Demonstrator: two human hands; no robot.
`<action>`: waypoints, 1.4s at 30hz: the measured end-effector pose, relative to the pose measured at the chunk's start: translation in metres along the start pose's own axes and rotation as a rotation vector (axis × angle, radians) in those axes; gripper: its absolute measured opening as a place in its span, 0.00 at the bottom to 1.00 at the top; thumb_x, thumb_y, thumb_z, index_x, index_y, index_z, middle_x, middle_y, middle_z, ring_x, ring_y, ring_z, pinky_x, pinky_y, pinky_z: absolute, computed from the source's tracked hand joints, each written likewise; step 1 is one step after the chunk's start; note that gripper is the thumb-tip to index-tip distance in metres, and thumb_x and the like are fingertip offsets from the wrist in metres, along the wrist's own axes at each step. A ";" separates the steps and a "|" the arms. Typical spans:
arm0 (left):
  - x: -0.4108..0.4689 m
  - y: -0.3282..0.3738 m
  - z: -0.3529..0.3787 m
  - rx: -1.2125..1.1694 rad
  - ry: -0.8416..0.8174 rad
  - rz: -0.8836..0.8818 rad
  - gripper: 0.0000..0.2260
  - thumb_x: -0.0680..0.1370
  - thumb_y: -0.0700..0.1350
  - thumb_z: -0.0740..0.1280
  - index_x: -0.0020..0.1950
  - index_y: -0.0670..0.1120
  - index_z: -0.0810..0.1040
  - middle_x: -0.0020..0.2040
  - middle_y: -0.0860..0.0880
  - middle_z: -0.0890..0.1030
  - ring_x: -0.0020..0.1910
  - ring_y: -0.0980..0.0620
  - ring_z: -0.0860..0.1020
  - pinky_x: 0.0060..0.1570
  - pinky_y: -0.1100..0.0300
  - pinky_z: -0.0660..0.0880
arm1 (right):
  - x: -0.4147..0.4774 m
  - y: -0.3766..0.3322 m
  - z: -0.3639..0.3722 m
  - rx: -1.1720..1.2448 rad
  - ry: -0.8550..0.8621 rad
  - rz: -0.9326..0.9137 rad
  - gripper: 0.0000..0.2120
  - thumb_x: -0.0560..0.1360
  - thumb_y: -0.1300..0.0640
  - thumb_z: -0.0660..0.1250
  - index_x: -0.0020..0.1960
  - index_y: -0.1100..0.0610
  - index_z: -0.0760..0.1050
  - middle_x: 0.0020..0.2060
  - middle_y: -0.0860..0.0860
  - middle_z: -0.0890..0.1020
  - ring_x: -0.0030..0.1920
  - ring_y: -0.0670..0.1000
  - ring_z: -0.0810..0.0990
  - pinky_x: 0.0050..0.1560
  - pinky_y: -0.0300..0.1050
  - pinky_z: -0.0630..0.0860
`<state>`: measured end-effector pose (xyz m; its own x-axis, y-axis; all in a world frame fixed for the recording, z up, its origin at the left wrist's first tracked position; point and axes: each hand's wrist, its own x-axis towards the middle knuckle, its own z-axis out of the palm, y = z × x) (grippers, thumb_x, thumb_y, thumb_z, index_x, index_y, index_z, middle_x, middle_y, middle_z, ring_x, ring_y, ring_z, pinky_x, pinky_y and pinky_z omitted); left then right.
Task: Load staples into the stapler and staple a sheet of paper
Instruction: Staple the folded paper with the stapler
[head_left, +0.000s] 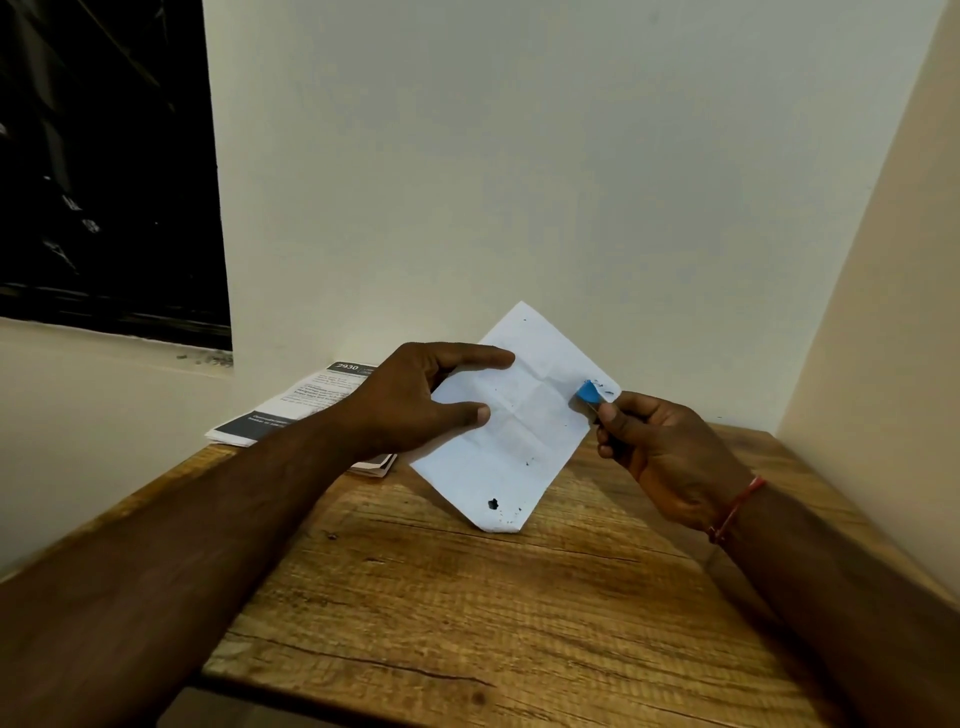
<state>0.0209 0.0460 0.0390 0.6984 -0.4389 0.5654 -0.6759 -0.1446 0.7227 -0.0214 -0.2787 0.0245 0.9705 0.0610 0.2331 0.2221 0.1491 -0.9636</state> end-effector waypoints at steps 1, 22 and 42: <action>0.000 0.000 0.000 0.006 0.002 0.002 0.26 0.78 0.39 0.83 0.73 0.58 0.86 0.69 0.64 0.86 0.65 0.62 0.86 0.59 0.68 0.82 | 0.000 0.000 0.000 -0.007 0.001 0.001 0.10 0.74 0.58 0.76 0.49 0.65 0.84 0.39 0.56 0.81 0.41 0.51 0.79 0.44 0.43 0.83; 0.001 -0.004 0.000 -0.003 -0.014 -0.029 0.26 0.78 0.40 0.83 0.73 0.58 0.86 0.72 0.58 0.86 0.67 0.55 0.87 0.69 0.46 0.85 | 0.008 0.000 0.003 -0.214 0.187 -0.071 0.10 0.83 0.65 0.73 0.43 0.62 0.86 0.33 0.54 0.83 0.36 0.53 0.77 0.43 0.50 0.79; -0.002 0.004 0.000 0.050 0.084 -0.012 0.25 0.79 0.43 0.83 0.73 0.60 0.85 0.69 0.60 0.87 0.62 0.58 0.87 0.57 0.60 0.86 | -0.005 0.001 0.011 0.058 -0.130 0.121 0.14 0.76 0.60 0.75 0.59 0.66 0.83 0.44 0.55 0.83 0.43 0.50 0.82 0.44 0.42 0.83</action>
<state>0.0168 0.0467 0.0409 0.7223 -0.3611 0.5898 -0.6769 -0.1945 0.7099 -0.0274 -0.2683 0.0235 0.9687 0.2084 0.1349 0.0954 0.1895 -0.9772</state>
